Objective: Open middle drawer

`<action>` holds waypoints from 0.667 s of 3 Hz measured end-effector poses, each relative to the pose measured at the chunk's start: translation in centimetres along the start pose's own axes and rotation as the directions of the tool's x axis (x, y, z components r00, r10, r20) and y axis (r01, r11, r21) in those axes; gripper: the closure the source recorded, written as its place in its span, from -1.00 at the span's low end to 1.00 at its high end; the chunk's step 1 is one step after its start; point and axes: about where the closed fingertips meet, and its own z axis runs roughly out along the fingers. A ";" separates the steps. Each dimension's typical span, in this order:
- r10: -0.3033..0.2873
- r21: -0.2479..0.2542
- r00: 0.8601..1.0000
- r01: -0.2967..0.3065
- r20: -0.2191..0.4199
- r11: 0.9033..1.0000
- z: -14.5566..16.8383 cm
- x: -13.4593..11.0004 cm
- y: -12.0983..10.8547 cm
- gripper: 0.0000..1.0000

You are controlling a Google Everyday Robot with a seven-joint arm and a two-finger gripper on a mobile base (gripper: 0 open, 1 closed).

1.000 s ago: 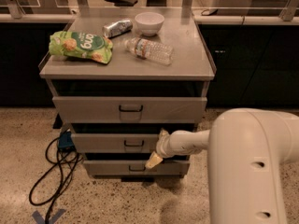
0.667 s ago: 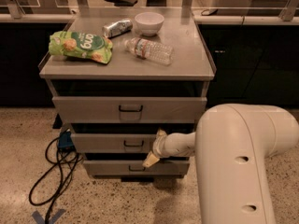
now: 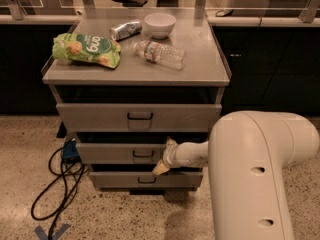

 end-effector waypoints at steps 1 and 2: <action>0.000 0.000 1.000 0.000 0.000 1.000 0.0 0.0 0.0 -0.21; 0.000 0.000 1.000 0.000 0.000 1.000 0.0 0.0 0.0 0.26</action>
Offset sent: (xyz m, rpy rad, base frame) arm 0.0000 0.0000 0.0000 0.0000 0.0000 0.0000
